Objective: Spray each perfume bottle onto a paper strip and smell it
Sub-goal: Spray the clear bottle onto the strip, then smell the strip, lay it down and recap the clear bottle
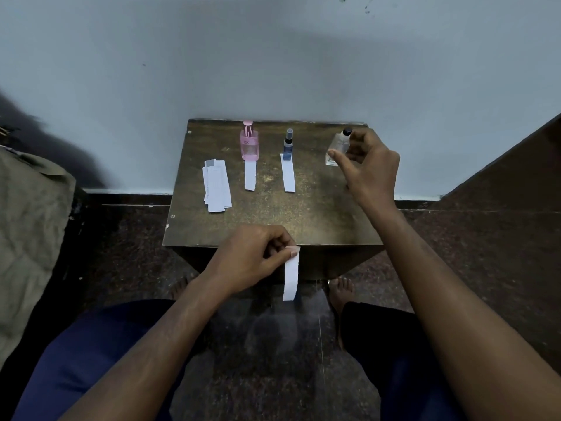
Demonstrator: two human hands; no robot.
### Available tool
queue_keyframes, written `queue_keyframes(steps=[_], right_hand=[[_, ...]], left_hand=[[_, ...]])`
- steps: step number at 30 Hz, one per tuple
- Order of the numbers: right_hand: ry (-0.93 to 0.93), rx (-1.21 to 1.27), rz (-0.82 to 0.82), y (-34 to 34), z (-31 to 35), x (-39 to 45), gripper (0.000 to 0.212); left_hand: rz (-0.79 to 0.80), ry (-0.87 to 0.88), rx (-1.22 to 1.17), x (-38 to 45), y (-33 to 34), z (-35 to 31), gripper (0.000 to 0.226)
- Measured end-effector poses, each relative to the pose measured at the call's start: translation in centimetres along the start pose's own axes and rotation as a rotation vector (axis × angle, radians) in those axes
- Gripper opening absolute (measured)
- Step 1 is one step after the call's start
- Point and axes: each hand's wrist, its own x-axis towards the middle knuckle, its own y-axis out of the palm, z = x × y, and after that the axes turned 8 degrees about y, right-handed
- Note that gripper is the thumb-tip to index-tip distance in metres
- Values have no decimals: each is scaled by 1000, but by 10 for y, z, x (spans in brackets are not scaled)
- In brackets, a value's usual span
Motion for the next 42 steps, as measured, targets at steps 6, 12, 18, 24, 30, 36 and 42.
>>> queue_keyframes(steps=[6, 12, 18, 24, 30, 36, 42], right_hand=[[35, -13, 53, 18, -18, 42, 46], [43, -68, 86, 29, -32, 58, 47], [63, -100, 105, 31, -38, 62, 47], [56, -135, 110, 30, -39, 59, 53], [-94, -118, -130, 4, -17, 45, 39], [-105, -92, 125, -3, 27, -41, 8], [337, 179, 353, -32, 46, -87, 18]], left_hand=[[20, 7, -11, 16, 4, 6, 12], [7, 15, 20, 26, 0, 11, 13], [5, 32, 26, 29, -4, 14, 14], [11, 42, 31, 29, -2, 15, 14], [5, 22, -54, 31, -5, 15, 15], [-38, -77, -668, 26, -30, 5, 8], [-145, -112, -458, 23, -43, 8, 15]])
